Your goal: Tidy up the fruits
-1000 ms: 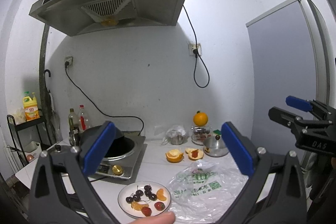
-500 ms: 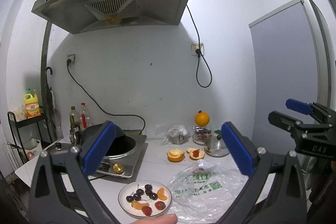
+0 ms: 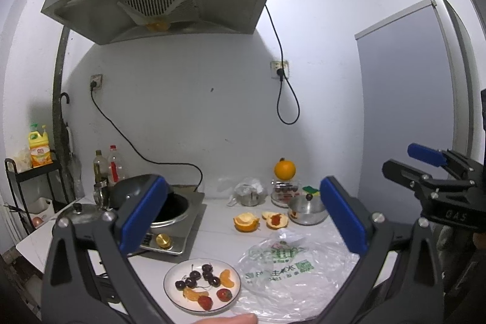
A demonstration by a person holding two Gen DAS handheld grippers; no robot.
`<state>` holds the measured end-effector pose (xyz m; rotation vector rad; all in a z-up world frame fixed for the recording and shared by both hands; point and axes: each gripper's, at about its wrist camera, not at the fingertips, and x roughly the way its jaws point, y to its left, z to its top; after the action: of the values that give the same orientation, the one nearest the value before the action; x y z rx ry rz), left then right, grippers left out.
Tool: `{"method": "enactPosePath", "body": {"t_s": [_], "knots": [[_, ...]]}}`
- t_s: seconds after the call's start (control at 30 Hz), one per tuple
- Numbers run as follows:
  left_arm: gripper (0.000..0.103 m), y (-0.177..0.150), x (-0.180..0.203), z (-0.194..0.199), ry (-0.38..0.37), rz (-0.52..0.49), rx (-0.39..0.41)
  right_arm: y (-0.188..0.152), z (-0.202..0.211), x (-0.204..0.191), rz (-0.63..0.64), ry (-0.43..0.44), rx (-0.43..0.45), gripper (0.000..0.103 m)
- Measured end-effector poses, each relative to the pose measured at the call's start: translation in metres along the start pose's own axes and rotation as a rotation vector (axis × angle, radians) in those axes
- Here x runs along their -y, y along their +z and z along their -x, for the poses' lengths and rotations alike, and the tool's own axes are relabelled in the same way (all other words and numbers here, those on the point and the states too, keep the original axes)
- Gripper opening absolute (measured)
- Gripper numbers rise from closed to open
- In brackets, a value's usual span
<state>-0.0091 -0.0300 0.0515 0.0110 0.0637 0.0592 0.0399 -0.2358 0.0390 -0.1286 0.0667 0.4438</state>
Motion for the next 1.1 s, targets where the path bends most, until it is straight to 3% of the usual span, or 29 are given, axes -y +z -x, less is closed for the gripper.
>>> {"method": "enactPosePath", "body": {"t_s": [1.1], "knots": [[0.102, -0.0018, 0.0068, -0.0012, -0.009, -0.002, 0.008, -0.0034, -0.0014, 0.0005, -0.004, -0.011, -0.003, 0.083]]}}
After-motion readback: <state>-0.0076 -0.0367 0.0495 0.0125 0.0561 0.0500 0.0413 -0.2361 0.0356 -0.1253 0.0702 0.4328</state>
